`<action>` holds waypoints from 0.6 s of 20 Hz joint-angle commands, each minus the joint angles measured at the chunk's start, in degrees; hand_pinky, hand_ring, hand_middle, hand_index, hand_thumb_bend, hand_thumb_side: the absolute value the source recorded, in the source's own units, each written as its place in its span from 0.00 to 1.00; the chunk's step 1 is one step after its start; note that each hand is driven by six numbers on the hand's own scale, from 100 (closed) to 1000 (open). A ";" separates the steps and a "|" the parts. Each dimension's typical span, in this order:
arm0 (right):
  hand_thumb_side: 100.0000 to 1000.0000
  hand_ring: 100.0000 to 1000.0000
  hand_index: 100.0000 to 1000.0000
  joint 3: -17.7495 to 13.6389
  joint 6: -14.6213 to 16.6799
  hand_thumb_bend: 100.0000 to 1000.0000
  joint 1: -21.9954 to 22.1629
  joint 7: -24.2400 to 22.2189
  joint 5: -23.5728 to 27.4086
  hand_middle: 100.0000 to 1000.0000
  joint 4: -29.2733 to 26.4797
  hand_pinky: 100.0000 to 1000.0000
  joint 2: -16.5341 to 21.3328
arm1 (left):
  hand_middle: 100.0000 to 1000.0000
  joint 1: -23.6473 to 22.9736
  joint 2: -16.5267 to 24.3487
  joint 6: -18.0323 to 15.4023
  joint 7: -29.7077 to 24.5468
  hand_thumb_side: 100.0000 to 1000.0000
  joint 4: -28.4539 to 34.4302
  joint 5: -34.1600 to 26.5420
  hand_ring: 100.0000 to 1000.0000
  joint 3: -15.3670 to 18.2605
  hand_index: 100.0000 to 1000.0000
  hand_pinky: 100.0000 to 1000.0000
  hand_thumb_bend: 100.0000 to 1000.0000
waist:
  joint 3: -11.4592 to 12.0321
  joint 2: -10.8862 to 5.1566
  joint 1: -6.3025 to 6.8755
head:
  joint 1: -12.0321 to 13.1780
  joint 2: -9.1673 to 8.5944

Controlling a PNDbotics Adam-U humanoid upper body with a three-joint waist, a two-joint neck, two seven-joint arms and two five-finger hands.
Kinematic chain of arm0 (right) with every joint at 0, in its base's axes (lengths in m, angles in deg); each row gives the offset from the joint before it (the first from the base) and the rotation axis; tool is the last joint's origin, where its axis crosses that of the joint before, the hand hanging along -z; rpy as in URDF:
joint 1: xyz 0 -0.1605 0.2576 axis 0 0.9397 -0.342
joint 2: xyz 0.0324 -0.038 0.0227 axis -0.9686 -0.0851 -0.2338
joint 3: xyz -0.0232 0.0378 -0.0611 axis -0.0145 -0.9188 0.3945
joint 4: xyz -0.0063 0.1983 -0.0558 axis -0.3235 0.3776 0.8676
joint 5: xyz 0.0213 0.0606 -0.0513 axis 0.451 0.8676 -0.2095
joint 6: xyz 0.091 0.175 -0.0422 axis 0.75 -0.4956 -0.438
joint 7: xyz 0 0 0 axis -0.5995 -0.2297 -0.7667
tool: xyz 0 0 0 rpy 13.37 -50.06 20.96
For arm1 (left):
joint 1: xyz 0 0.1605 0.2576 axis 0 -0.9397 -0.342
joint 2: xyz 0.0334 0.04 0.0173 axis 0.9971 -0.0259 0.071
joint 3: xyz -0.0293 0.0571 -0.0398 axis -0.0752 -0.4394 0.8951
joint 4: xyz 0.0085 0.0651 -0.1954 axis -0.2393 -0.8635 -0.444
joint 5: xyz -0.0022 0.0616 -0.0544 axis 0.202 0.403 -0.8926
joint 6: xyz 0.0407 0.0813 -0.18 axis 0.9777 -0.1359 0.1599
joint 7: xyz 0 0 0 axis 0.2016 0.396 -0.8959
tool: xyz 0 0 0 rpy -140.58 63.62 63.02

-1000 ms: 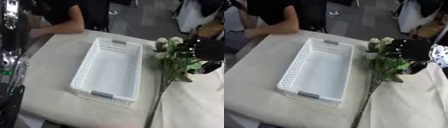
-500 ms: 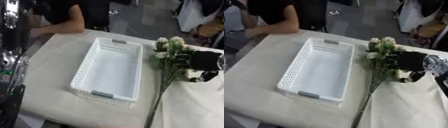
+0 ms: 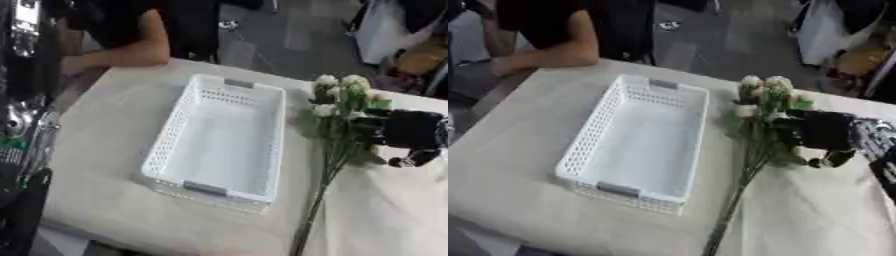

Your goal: Pick up objects on the table and place them in the box.

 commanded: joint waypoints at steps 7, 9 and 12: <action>0.53 0.94 0.90 -1.35 16.60 0.39 -3.43 17.26 -1.78 0.88 1.80 0.90 -3.85 | 0.64 1.10 0.31 -0.06 -0.37 0.76 0.94 -0.08 0.53 0.07 0.67 0.42 0.00 | 0.23 -0.50 0.37 | -0.75 -1.18; 0.53 0.94 0.89 -1.69 16.60 0.39 -3.95 17.26 -2.81 0.88 2.88 0.90 -5.11 | 0.64 1.09 0.29 -0.05 -0.42 0.77 0.94 -0.11 0.53 0.02 0.67 0.42 0.00 | 0.26 -0.51 0.41 | -0.95 -1.22; 0.52 0.93 0.89 -2.07 16.60 0.40 -4.18 17.26 -4.97 0.87 4.88 0.89 -7.12 | 0.64 1.10 0.22 -0.02 -0.48 0.77 0.94 -0.15 0.53 -0.04 0.67 0.42 0.00 | 0.32 -0.46 0.47 | -1.31 -1.34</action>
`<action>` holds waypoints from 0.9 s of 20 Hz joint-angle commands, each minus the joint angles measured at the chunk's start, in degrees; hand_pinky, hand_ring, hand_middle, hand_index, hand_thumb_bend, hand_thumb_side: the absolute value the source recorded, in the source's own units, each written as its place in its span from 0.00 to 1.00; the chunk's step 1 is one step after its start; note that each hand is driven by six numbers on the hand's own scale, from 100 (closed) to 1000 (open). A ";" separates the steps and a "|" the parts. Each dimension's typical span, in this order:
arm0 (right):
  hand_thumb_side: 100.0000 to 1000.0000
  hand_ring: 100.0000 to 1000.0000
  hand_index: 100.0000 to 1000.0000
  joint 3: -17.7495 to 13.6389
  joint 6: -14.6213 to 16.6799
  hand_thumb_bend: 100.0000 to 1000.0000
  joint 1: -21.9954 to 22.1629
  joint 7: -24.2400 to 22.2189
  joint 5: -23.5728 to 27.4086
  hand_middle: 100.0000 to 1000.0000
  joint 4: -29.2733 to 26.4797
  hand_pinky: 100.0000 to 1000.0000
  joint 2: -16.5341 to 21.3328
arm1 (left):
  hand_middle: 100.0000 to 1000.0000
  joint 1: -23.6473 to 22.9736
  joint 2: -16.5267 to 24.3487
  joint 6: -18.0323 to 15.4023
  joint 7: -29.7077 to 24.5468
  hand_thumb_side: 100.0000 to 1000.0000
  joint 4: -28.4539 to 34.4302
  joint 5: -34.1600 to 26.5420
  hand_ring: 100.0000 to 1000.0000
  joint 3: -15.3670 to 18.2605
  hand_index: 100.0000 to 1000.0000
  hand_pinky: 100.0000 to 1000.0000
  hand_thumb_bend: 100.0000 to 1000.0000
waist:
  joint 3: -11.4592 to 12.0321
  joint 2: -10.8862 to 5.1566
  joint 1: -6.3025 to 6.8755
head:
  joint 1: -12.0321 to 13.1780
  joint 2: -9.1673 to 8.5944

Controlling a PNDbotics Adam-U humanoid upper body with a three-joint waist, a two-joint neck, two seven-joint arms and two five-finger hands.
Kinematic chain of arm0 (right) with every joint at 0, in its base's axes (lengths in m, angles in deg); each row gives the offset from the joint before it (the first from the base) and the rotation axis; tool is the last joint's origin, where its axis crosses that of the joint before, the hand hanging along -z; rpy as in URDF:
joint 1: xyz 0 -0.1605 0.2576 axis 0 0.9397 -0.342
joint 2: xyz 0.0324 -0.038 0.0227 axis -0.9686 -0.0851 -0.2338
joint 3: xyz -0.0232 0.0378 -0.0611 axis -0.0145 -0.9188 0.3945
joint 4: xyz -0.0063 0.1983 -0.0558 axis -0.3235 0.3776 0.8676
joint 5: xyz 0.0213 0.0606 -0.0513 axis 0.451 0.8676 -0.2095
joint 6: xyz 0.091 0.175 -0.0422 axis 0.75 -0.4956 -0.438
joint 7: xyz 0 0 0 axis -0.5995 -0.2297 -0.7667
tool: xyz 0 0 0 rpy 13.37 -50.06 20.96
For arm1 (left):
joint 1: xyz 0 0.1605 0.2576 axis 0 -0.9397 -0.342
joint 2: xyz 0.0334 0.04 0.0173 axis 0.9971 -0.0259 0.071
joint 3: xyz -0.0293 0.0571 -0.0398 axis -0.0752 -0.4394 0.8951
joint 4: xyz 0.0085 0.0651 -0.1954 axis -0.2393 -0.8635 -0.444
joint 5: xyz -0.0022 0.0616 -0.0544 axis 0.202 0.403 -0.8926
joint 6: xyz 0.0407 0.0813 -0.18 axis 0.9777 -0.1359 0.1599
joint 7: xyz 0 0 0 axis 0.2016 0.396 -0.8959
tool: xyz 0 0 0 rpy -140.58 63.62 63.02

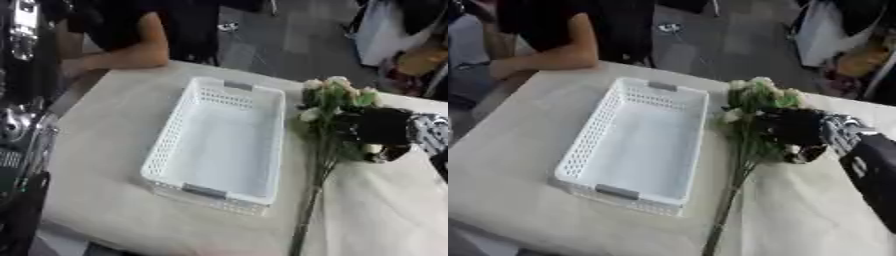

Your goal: Pick up objects on the table and place them in the box.

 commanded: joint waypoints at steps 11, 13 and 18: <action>0.38 0.74 0.79 -3.09 16.67 0.39 0.55 17.19 -7.41 0.74 5.74 0.72 -5.76 | 0.64 1.16 -0.10 -0.17 -0.26 0.77 0.94 -0.30 0.53 -0.11 0.67 0.42 0.00 | 0.39 -0.20 0.63 | -1.57 -0.61; 0.30 0.59 0.71 -2.62 16.67 0.39 0.87 17.19 -6.59 0.63 5.31 0.54 -5.96 | 0.64 1.17 -0.10 -0.19 -0.28 0.77 0.94 -0.32 0.53 -0.12 0.67 0.42 0.00 | 0.40 -0.23 0.62 | -1.54 -0.53; 0.04 0.27 0.44 -1.04 16.67 0.08 1.35 17.19 -2.93 0.34 3.16 0.15 -5.72 | 0.64 1.15 -0.10 -0.18 -0.34 0.77 0.94 -0.34 0.53 -0.15 0.67 0.42 0.00 | 0.41 -0.26 0.58 | -1.53 -0.53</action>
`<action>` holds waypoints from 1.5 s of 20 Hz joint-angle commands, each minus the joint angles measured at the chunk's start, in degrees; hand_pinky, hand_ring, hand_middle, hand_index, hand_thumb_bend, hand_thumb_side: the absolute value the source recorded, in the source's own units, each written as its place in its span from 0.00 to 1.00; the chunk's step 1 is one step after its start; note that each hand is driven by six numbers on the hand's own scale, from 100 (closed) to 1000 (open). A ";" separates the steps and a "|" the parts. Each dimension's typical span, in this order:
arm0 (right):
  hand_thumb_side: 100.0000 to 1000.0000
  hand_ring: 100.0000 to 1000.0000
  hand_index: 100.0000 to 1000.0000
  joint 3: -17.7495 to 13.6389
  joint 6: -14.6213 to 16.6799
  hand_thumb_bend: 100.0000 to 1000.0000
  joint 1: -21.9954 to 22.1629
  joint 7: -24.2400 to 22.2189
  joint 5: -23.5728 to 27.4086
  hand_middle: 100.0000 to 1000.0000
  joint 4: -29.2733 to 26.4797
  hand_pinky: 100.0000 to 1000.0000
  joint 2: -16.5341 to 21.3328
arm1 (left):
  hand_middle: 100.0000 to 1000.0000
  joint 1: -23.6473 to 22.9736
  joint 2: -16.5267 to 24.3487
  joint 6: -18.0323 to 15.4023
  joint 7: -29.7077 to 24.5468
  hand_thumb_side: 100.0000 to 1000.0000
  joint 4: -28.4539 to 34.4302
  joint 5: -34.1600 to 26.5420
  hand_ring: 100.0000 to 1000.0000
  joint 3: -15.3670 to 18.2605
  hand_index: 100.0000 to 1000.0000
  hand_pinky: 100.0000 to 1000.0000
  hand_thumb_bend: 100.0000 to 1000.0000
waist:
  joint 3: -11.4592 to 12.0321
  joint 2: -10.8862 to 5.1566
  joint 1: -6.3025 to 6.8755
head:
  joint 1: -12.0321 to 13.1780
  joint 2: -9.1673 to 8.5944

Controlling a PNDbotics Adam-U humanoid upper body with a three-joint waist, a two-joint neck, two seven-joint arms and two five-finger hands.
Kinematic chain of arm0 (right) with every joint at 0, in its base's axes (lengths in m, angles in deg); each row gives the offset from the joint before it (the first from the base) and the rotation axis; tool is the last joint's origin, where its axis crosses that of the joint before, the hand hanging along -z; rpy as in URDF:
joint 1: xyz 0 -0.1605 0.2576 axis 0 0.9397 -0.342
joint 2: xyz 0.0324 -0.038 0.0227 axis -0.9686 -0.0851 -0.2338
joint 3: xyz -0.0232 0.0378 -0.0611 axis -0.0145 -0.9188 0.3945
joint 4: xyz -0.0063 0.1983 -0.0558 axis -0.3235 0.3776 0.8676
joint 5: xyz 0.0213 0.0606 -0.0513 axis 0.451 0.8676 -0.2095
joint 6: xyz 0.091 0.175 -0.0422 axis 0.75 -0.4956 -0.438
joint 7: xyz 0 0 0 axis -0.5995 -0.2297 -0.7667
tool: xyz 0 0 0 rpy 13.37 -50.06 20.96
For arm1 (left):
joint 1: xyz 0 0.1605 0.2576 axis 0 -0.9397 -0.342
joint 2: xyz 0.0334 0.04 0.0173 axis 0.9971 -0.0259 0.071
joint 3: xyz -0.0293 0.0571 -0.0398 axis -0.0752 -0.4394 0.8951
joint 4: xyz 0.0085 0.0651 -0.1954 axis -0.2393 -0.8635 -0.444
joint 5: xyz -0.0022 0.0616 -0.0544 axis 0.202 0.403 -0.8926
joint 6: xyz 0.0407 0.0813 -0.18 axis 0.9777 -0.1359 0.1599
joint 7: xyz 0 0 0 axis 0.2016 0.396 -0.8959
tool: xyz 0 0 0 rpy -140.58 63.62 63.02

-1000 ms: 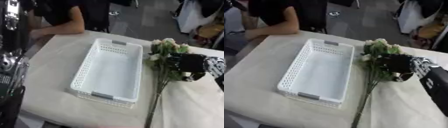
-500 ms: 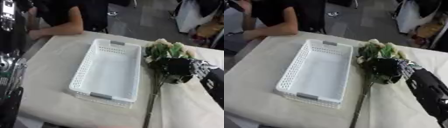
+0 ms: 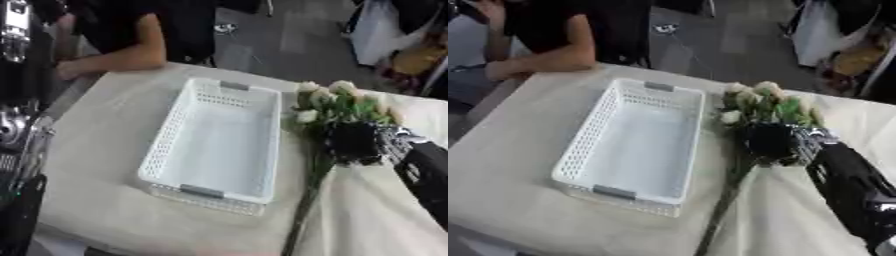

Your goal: Pick up objects on the table and place them in the box.

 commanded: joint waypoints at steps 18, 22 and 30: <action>0.11 0.17 0.32 0.62 16.77 0.00 -0.75 17.09 11.18 0.22 -2.87 0.08 4.04 | 0.64 0.71 0.55 -0.06 -0.10 0.77 0.94 -0.16 0.53 0.30 0.67 0.42 0.00 | -0.16 -0.42 0.20 | 0.43 -0.51; 0.00 0.22 0.27 2.39 16.77 0.00 -3.15 17.09 19.31 0.24 -9.32 0.15 11.36 | 0.64 0.40 0.91 0.02 0.02 0.77 0.94 -0.01 0.53 0.41 0.67 0.42 0.00 | -0.63 -0.65 -0.12 | 1.48 -0.09; 0.00 0.25 0.25 -0.65 16.77 0.00 -6.15 8.65 36.97 0.25 -17.75 0.21 20.25 | 0.64 -0.19 1.48 0.13 0.30 0.77 0.94 0.31 0.53 0.62 0.67 0.42 0.00 | -1.66 -1.13 -0.49 | 2.40 0.33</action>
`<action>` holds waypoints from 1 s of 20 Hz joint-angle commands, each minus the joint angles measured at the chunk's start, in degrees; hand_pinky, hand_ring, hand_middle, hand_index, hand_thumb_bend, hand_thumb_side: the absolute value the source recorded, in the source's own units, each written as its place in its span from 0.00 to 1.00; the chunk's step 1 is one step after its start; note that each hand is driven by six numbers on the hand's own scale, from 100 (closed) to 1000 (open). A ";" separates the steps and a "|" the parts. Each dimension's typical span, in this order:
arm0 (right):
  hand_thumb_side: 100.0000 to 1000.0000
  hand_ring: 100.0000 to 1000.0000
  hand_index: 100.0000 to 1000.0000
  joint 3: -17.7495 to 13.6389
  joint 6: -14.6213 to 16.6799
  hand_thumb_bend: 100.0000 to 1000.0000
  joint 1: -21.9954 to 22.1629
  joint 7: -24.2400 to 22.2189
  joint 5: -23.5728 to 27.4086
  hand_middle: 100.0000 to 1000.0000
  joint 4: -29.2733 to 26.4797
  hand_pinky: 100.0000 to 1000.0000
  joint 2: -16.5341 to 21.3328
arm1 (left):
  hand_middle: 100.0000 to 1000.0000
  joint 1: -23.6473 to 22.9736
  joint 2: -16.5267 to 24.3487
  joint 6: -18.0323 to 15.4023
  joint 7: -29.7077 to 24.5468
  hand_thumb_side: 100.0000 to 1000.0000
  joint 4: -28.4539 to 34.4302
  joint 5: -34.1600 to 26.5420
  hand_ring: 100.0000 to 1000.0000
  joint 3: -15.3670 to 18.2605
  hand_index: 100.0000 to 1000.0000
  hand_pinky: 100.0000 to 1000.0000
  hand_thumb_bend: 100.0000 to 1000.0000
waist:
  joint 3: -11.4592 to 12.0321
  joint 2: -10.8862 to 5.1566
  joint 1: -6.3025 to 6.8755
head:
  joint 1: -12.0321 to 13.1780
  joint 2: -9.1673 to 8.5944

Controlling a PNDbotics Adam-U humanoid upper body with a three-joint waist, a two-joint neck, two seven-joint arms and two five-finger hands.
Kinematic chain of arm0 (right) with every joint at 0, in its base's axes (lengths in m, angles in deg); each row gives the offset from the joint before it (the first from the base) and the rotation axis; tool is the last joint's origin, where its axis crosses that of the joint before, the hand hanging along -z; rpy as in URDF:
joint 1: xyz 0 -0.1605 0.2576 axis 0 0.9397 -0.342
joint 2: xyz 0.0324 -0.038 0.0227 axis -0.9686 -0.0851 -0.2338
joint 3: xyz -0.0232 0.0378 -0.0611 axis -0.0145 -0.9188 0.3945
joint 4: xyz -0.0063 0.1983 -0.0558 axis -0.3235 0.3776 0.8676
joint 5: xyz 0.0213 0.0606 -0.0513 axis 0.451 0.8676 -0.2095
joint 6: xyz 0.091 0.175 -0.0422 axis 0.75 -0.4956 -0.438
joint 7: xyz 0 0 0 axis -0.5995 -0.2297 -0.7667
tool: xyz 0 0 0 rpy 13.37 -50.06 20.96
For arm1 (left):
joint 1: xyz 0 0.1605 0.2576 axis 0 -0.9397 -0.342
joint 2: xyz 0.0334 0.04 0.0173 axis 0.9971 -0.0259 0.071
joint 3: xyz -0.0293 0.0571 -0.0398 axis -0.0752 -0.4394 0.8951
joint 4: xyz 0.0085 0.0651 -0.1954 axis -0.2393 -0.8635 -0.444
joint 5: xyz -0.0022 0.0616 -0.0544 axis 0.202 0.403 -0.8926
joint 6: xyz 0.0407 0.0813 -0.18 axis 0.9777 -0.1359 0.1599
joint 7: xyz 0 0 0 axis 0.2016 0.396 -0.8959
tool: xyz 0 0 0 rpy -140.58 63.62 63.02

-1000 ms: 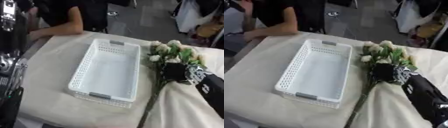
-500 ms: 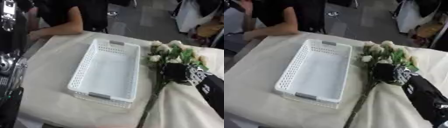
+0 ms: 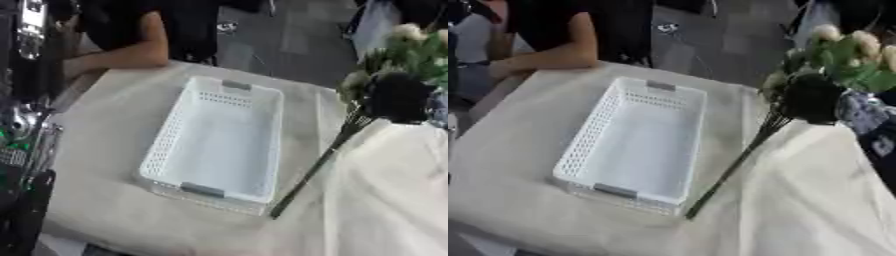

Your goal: Pick up objects on the table and place them in the box.

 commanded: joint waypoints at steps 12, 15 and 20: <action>0.00 0.25 0.25 -2.72 14.27 0.00 -2.37 -7.40 24.41 0.25 -7.73 0.21 2.93 | 0.64 0.44 1.34 -0.01 0.22 0.77 0.94 0.21 0.53 0.60 0.67 0.42 0.00 | 0.06 -0.75 0.23 | 0.19 -0.36; 0.00 0.25 0.25 -2.86 14.27 0.00 -2.97 -10.48 27.85 0.25 -8.97 0.22 2.46 | 0.64 0.39 1.34 0.01 0.19 0.77 0.94 0.21 0.53 0.56 0.67 0.42 0.00 | 0.05 -0.78 0.26 | 0.14 -0.42; 0.00 0.25 0.25 -2.98 14.27 0.00 -5.59 -14.73 33.34 0.25 -11.73 0.23 0.57 | 0.64 0.32 1.27 0.06 0.12 0.77 0.94 0.15 0.53 0.47 0.67 0.42 0.00 | 0.27 -0.89 0.30 | -0.07 -0.39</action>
